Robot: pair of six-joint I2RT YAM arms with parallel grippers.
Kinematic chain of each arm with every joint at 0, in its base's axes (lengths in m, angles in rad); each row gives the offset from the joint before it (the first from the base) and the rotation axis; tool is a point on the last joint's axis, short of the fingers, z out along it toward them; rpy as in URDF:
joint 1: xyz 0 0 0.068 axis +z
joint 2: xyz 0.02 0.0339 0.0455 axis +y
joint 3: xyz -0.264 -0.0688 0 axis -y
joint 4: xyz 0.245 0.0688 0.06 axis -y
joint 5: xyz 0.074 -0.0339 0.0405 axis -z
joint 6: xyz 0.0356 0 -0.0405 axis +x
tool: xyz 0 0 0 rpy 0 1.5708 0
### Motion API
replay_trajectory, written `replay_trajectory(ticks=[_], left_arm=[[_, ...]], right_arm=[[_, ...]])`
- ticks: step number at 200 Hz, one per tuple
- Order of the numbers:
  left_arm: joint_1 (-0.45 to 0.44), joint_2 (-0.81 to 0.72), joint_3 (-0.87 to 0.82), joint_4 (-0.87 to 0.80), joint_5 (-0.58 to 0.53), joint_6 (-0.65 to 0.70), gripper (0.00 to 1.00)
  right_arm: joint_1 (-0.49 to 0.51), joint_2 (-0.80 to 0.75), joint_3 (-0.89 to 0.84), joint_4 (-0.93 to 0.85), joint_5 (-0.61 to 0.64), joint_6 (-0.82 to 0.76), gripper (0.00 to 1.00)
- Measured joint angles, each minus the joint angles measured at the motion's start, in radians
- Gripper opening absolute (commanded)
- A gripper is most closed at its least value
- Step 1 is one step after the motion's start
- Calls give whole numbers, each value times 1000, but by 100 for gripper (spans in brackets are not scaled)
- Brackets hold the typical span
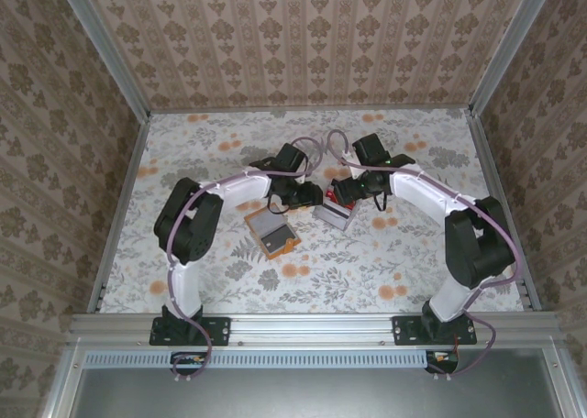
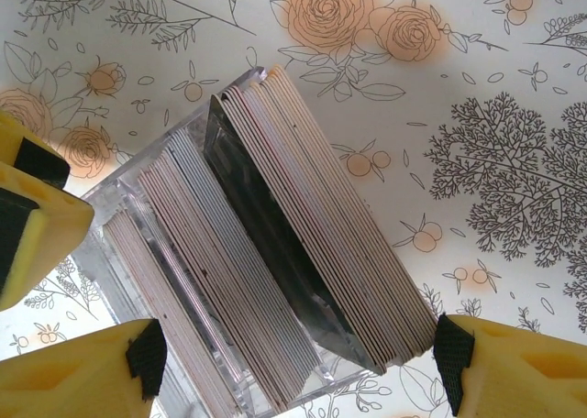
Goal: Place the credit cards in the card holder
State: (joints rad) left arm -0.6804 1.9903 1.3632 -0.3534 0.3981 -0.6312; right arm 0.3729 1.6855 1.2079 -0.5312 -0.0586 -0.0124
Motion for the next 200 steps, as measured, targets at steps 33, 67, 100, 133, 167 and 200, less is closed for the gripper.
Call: replay_trajectory(ticks=[33,67,100,133,167,200], left_arm=[[0,18,12,0,7,6,43],[0,19,11,2,10,8,42],[0,19,5,10,14,8,42],[1,19,-2,23,21,8,41],[1,19,-6,29,25,8,41],[1,19,-7,37,25,8,41]], right_arm=[[-2,27,22,3,3,1,77],[-2,57,27,5,10,3,74],[-7,62,32,11,24,13,71],[-30,62,33,34,34,21,68],[-37,64,35,40,35,38,65],[-37,85,43,53,37,42,65]])
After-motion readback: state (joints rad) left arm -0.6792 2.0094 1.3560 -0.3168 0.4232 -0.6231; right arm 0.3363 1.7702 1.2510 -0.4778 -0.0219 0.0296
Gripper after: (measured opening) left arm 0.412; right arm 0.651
